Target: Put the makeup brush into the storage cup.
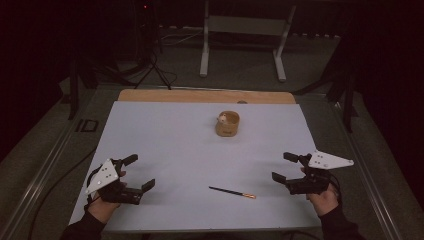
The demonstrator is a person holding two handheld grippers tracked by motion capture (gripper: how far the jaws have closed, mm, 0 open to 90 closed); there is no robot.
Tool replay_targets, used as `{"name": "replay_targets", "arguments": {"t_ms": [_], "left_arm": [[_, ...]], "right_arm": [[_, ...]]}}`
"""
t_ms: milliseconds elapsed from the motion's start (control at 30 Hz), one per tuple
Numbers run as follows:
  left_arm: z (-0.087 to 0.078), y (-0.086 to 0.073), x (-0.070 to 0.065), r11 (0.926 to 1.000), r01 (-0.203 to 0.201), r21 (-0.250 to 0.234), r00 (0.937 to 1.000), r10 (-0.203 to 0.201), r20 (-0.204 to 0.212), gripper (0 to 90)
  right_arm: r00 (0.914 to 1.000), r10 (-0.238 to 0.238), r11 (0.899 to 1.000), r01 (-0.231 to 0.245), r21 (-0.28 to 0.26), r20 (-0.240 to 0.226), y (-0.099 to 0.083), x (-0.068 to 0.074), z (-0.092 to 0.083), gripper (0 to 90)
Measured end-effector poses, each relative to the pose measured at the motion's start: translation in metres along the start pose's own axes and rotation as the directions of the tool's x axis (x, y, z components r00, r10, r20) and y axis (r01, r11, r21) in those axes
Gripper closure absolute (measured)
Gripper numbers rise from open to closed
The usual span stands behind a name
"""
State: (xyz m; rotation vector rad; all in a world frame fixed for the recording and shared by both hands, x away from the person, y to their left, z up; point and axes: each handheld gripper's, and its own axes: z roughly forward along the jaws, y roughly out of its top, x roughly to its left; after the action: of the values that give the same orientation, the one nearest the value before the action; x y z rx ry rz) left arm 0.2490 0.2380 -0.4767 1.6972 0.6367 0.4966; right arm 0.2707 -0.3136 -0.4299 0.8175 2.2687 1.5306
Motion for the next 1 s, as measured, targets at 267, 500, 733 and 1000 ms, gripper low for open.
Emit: {"name": "replay_targets", "arguments": {"t_ms": [267,500,733,1000], "left_arm": [[0.005,-0.001,-0.003,0.9999,-0.008,0.012,0.9999,0.007,0.015,1.2],[0.003,0.0,-0.002,0.9999,-0.007,0.008,0.9999,0.007,0.011,1.2],[0.003,0.0,-0.003,0.9999,-0.01,0.011,0.9999,0.01,0.012,1.2],[0.003,0.0,-0.003,0.9999,-0.012,0.012,0.9999,0.011,0.013,1.2]], "right_arm": [[0.9981,-0.053,0.998,0.054,0.041,-0.03,0.018,0.006,0.007,19.2],[0.9944,-0.087,0.995,0.09,0.044,-0.059,0.031,0.01,0.015,19.3],[0.9895,-0.109,0.99,0.117,0.085,-0.096,0.041,0.012,0.025,13.1],[0.9827,-0.134,0.968,0.157,0.193,-0.128,0.047,0.015,0.04,10.4]]}}
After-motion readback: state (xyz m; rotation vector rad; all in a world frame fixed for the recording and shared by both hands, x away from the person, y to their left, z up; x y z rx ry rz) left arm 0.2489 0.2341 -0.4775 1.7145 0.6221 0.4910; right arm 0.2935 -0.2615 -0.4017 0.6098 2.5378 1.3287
